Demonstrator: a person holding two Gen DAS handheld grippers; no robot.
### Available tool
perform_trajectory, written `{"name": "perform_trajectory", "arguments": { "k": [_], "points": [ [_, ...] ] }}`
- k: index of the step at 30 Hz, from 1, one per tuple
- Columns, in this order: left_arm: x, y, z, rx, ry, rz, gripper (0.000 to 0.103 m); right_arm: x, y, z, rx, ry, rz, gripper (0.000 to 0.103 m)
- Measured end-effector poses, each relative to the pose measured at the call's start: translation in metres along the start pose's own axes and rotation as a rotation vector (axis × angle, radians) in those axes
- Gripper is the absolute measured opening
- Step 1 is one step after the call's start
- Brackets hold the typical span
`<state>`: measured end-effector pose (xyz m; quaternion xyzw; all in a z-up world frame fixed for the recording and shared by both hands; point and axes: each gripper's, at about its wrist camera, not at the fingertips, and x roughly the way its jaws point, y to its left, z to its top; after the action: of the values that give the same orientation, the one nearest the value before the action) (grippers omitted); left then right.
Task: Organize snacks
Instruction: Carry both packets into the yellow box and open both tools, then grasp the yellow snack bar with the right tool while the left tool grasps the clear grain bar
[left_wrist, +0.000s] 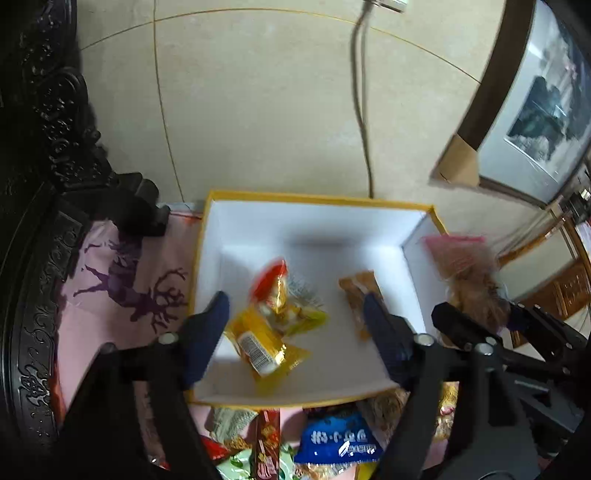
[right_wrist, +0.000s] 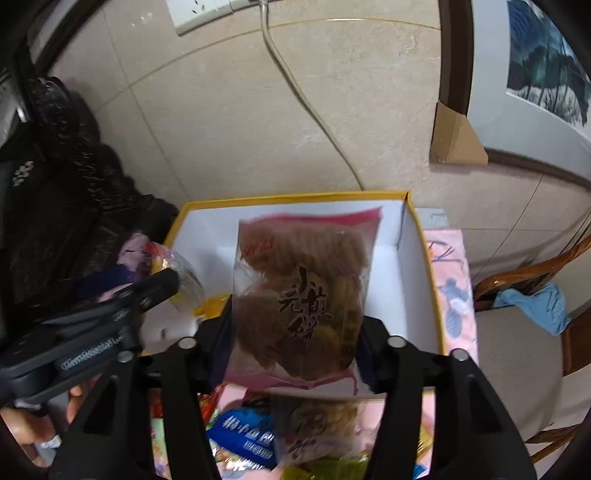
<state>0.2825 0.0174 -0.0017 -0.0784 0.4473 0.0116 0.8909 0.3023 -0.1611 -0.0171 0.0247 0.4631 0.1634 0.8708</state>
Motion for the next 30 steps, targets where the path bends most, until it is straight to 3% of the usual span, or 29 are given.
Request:
{"name": "perform_trajectory", "arguments": {
  "k": [3,10,15,20,26,28,30],
  "points": [
    [0.002,0.006,0.004,-0.018,0.008,-0.017,0.083,0.004,-0.002,0.008,-0.014,-0.018,-0.043,0.066],
    [-0.003,0.01,-0.001,-0.018,0.005,-0.021,0.083,0.002,-0.001,0.001,-0.027,-0.013,-0.038,0.066],
    [-0.02,0.011,-0.018,-0.021,-0.019,-0.016,0.083,-0.012,0.007,-0.022,-0.056,0.0,-0.02,0.066],
    [-0.047,0.026,-0.078,-0.061,-0.016,-0.002,0.085,-0.029,0.009,-0.085,-0.073,0.088,0.035,0.068],
    [-0.054,0.054,-0.192,-0.086,0.116,0.012,0.085,-0.022,0.007,-0.216,-0.02,0.287,0.081,0.066],
    [-0.051,0.065,-0.227,-0.101,0.189,0.013,0.085,-0.016,0.009,-0.243,-0.007,0.331,0.083,0.057],
    [-0.051,0.071,-0.247,-0.107,0.218,0.019,0.085,-0.009,0.012,-0.259,-0.003,0.362,0.09,0.057]
  ]
}}
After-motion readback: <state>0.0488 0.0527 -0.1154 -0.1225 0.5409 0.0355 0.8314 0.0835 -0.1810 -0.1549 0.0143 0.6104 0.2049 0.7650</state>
